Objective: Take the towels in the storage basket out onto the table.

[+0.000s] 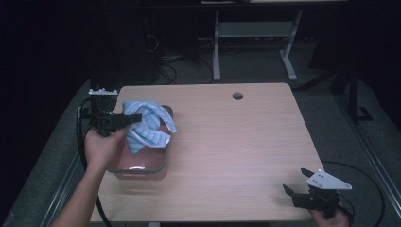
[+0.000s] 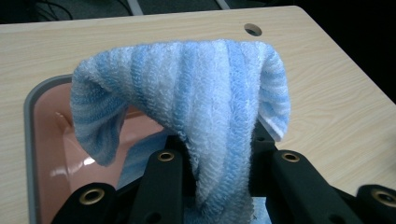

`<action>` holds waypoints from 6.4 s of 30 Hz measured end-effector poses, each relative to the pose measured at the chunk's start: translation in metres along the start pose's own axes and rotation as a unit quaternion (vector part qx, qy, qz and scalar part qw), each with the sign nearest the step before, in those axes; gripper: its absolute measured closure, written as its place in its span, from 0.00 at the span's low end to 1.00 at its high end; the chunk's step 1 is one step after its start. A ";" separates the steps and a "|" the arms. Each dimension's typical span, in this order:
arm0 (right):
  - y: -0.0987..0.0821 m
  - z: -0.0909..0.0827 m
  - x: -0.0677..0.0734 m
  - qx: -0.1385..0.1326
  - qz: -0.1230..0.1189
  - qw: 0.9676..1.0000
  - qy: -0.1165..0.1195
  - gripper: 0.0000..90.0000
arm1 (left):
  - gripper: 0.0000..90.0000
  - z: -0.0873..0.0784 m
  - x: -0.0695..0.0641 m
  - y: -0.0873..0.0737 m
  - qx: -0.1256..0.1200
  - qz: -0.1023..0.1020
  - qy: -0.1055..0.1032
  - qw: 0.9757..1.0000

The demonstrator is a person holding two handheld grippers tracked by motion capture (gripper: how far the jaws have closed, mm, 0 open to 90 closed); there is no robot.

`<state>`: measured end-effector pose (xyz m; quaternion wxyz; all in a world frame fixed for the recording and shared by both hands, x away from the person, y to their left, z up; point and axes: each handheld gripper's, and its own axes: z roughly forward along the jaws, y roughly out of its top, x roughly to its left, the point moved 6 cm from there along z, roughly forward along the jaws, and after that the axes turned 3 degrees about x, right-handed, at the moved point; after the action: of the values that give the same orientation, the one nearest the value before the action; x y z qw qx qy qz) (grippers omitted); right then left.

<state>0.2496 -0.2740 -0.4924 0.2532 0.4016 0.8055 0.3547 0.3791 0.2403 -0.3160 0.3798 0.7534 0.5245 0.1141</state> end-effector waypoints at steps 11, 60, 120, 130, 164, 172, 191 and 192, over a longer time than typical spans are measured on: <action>0.000 0.000 0.000 0.001 0.001 1.000 -0.001 0.17 | 0.80 0.008 -0.025 0.012 0.001 0.019 -0.020 1.000; 0.001 -0.001 -0.001 -0.005 0.001 1.000 0.002 0.17 | 0.81 0.088 -0.115 0.025 0.034 0.078 -0.091 0.992; 0.003 0.001 0.000 -0.003 0.006 1.000 0.004 0.17 | 0.80 0.197 -0.174 -0.003 0.088 0.073 -0.128 0.985; 0.003 0.001 -0.001 -0.006 0.006 1.000 0.005 0.17 | 0.80 0.211 -0.182 -0.009 0.097 0.076 -0.133 0.983; 0.001 0.000 0.000 -0.001 0.008 1.000 0.004 0.17 | 0.68 0.233 -0.194 -0.027 0.114 0.069 -0.134 0.982; 0.001 0.000 0.000 -0.003 0.009 1.000 0.003 0.17 | 0.58 0.231 -0.194 -0.028 0.113 0.072 -0.132 0.982; 0.000 -0.001 -0.002 -0.004 0.009 1.000 0.001 0.17 | 0.42 0.210 -0.182 -0.027 0.110 0.084 -0.136 0.981; 0.000 -0.001 -0.002 -0.004 0.010 1.000 0.001 0.17 | 0.42 0.208 -0.182 -0.028 0.106 0.083 -0.138 0.981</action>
<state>0.2505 -0.2762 -0.4915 0.2501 0.4080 0.8005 0.3607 0.4010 -0.0089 -0.4371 0.3559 0.8389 0.4115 -0.0162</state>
